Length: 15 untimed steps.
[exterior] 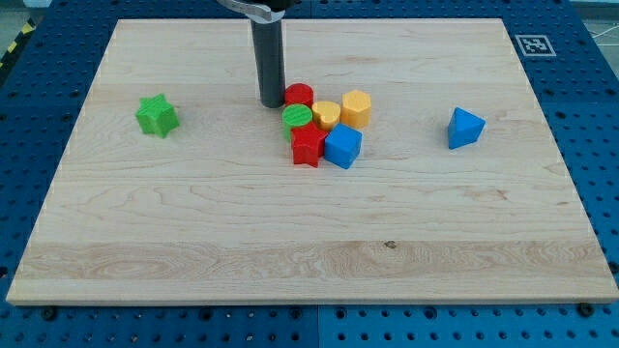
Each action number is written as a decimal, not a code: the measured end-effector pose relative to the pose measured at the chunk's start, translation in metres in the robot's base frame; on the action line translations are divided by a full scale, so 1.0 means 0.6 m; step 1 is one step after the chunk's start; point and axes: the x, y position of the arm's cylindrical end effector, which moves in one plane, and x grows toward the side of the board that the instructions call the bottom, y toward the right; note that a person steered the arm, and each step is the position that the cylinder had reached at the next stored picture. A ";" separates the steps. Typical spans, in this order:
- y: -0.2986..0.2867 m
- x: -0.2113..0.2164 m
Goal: Push the green star into the group of blocks
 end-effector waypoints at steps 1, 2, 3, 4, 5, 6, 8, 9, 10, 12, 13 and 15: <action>-0.001 0.000; -0.030 0.000; -0.088 0.000; -0.124 0.036; -0.125 0.101; -0.125 0.149; -0.174 0.176; -0.220 0.162; -0.259 0.151; -0.271 0.064; -0.262 0.027; -0.193 -0.025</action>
